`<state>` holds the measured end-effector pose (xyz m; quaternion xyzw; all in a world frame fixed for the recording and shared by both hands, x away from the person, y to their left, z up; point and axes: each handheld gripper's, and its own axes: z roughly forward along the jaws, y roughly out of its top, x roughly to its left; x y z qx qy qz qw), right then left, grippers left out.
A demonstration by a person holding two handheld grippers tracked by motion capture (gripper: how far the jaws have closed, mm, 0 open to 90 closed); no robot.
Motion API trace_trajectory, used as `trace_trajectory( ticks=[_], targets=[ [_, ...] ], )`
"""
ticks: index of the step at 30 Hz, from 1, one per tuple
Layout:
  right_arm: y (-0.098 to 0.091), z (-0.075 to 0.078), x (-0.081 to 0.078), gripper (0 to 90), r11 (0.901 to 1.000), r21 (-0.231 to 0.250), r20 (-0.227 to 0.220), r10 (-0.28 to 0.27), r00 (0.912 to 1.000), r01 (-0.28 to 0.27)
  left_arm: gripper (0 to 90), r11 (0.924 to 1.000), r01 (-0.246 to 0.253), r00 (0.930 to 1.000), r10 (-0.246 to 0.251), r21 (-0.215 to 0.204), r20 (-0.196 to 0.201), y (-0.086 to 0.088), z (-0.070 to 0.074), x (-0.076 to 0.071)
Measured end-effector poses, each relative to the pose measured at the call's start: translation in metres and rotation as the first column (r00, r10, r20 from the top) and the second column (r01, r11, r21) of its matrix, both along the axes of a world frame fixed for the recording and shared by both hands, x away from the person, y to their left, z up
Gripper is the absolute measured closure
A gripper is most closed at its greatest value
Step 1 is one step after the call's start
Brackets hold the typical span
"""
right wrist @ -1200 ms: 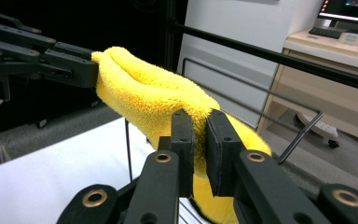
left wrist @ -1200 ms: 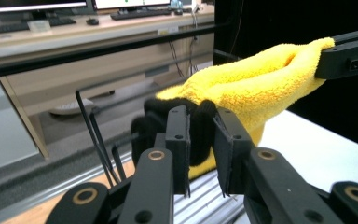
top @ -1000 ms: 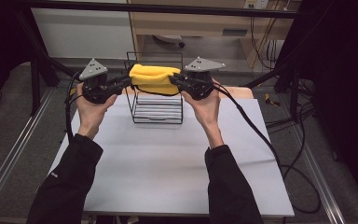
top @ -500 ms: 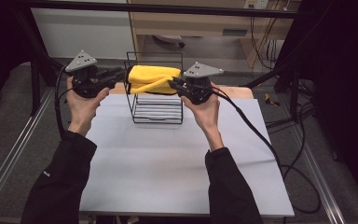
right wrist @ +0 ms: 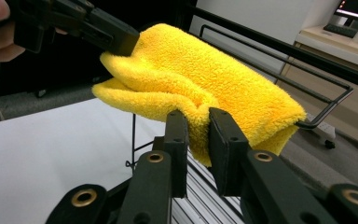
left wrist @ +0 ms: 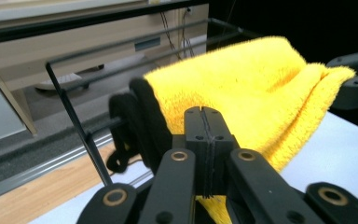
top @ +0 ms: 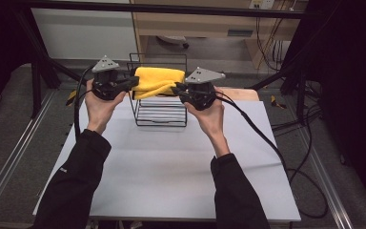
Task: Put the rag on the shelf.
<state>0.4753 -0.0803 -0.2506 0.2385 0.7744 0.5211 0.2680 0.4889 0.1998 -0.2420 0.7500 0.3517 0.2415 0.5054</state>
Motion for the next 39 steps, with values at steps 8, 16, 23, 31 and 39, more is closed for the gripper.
trace_trajectory(
  ticks=[8,16,23,31,39],
  targets=[
    [0.0,0.001,-0.002,68.8,0.9996,0.015,-0.024,0.023,0.9994,-0.022,89.9,0.9999,-0.008,0.9998,0.008,0.009,-0.019,-0.002,-0.012,0.003],
    [0.004,-0.004,0.009,80.6,0.9992,0.038,-0.075,0.017,0.9971,-0.014,89.9,0.9995,-0.011,0.9997,0.011,0.031,-0.024,-0.006,-0.024,0.007],
    [0.004,-0.03,0.021,88.9,0.9985,0.038,-0.147,-0.034,0.9886,0.04,89.9,0.999,-0.011,0.9997,0.012,0.043,-0.022,-0.007,-0.031,0.01],
    [-0.002,-0.043,0.029,87.7,0.9968,0.032,-0.155,-0.068,0.9856,0.074,89.8,0.9989,-0.019,0.9994,0.02,0.043,-0.026,-0.009,-0.033,0.014],
    [-0.01,-0.037,0.016,78.8,0.9963,0.072,-0.137,-0.036,0.9899,0.046,82.7,0.9994,0.012,0.9997,-0.012,0.034,-0.021,-0.005,-0.032,0.001]
  ],
)
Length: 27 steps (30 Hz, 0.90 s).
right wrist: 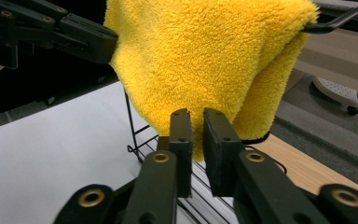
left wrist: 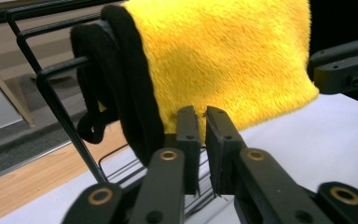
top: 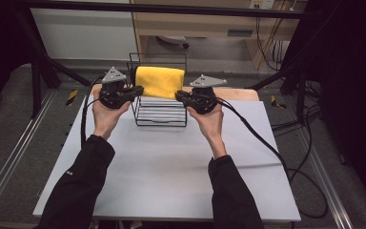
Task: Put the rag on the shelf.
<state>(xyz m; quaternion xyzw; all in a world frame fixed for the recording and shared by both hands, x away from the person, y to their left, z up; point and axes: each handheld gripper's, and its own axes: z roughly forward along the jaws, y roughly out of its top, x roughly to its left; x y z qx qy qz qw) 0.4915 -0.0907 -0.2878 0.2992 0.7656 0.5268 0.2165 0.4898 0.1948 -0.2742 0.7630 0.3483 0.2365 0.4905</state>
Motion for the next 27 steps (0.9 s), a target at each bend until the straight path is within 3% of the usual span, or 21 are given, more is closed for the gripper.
trace_trajectory(
  ticks=[11,20,27],
  targets=[
    [-0.017,0.011,-0.024,51.2,0.9999,0.012,-0.015,0.013,0.9998,-0.013,55.2,0.9997,0.0,0.9996,0.001,0.024,-0.027,0.013,-0.015,-0.022],
    [-0.047,-0.004,-0.037,25.2,0.9985,0.019,-0.072,-0.05,0.9962,0.051,33.3,0.9988,0.016,0.9978,-0.012,0.047,-0.065,0.022,-0.043,-0.04],
    [-0.073,-0.02,-0.048,13.2,0.998,0.017,-0.107,-0.059,0.9925,0.062,18.8,0.9984,0.031,0.9952,-0.027,0.047,-0.094,0.033,-0.068,-0.054]
  ],
)
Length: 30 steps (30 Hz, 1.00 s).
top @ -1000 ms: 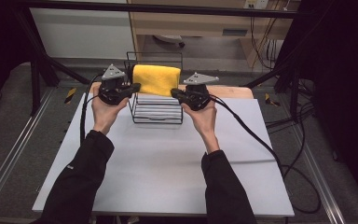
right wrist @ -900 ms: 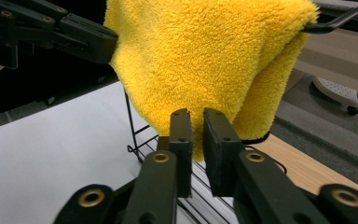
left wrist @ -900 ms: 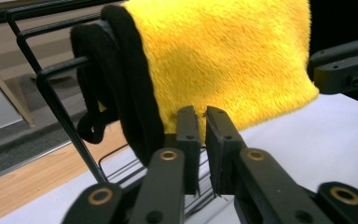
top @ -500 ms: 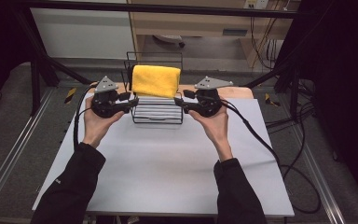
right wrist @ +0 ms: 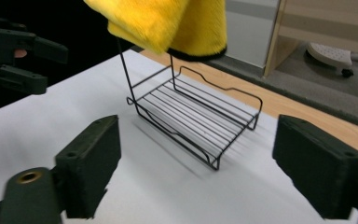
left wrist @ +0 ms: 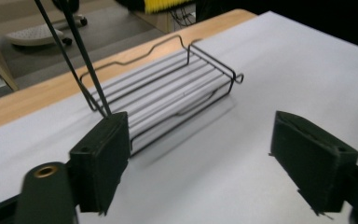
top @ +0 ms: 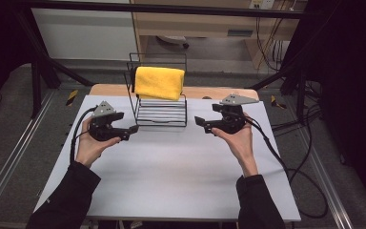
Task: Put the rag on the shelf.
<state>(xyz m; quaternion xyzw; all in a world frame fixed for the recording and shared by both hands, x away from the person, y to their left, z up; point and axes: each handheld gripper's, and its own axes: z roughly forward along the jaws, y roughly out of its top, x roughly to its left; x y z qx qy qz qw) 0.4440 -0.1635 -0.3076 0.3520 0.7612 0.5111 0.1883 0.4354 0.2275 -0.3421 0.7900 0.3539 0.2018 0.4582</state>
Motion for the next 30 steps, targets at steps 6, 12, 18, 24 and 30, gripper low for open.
trace_trajectory(
  ticks=[6,12,18,24,30],
  targets=[
    [-0.018,-0.023,-0.01,6.7,0.9999,-0.002,-0.022,-0.013,0.9997,0.012,10.5,0.9998,-0.007,0.9999,0.007,0.017,-0.013,0.009,-0.021,-0.016],
    [-0.032,-0.049,-0.021,3.6,0.9998,-0.015,-0.054,-0.016,0.9984,0.015,7.8,0.9997,-0.018,0.9994,0.018,0.014,-0.028,0.02,-0.044,-0.031],
    [-0.044,-0.075,-0.031,1.5,0.9995,-0.024,-0.107,-0.024,0.994,0.022,7.3,0.9996,-0.028,0.9978,0.028,0.0,-0.06,0.03,-0.065,-0.043],
    [-0.057,-0.098,-0.042,0.6,0.9992,-0.021,-0.143,-0.035,0.9892,0.033,7.0,0.9997,-0.023,0.9965,0.024,0.009,-0.08,0.038,-0.078,-0.053],
    [-0.076,-0.116,-0.054,0.5,0.9989,-0.022,-0.176,-0.044,0.9835,0.04,7.0,0.9996,-0.026,0.9966,0.026,0.012,-0.078,0.046,-0.087,-0.06]
  ],
)
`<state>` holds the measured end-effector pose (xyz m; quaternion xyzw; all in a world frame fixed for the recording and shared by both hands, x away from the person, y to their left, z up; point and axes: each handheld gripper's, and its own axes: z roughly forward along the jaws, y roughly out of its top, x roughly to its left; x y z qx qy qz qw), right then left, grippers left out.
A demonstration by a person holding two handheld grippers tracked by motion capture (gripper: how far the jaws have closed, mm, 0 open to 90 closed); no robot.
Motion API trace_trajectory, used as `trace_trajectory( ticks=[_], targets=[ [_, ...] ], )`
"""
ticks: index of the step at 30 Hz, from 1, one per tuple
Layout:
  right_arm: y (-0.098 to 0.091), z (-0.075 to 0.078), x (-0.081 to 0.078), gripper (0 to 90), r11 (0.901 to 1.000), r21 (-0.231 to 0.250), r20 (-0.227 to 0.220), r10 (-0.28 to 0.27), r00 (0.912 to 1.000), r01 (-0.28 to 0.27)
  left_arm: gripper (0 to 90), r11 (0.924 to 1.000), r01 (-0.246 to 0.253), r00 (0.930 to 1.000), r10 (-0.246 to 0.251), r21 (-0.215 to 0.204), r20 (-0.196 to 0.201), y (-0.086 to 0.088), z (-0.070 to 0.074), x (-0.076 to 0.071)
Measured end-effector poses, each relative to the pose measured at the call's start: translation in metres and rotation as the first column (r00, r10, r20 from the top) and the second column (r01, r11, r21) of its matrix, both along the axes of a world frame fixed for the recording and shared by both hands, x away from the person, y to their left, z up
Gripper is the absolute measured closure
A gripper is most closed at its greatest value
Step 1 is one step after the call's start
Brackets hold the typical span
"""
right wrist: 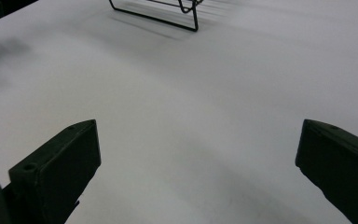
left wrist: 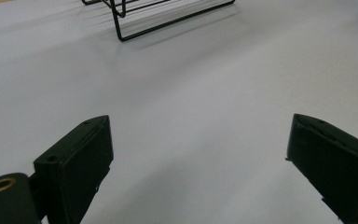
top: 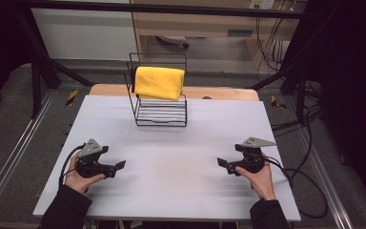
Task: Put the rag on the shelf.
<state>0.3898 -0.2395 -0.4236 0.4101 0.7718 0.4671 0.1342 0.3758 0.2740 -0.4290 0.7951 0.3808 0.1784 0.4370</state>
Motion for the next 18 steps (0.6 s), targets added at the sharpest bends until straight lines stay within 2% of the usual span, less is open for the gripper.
trace_trajectory(
  ticks=[3,11,18],
  targets=[
    [-0.009,-0.008,-0.006,0.5,1.0,0.002,-0.005,0.0,1.0,0.0,6.9,0.9998,0.01,0.9999,-0.01,0.015,-0.01,0.002,-0.005,-0.003],
    [-0.028,-0.026,-0.019,0.5,1.0,-0.006,-0.024,0.008,0.9997,-0.008,6.7,0.9997,0.016,0.9998,-0.016,0.02,-0.011,0.005,-0.011,-0.008],
    [-0.033,-0.029,-0.022,0.5,0.9999,-0.008,-0.03,0.01,0.9995,-0.011,6.6,0.9998,0.009,1.0,-0.009,0.018,-0.004,0.009,-0.013,-0.011]
  ],
)
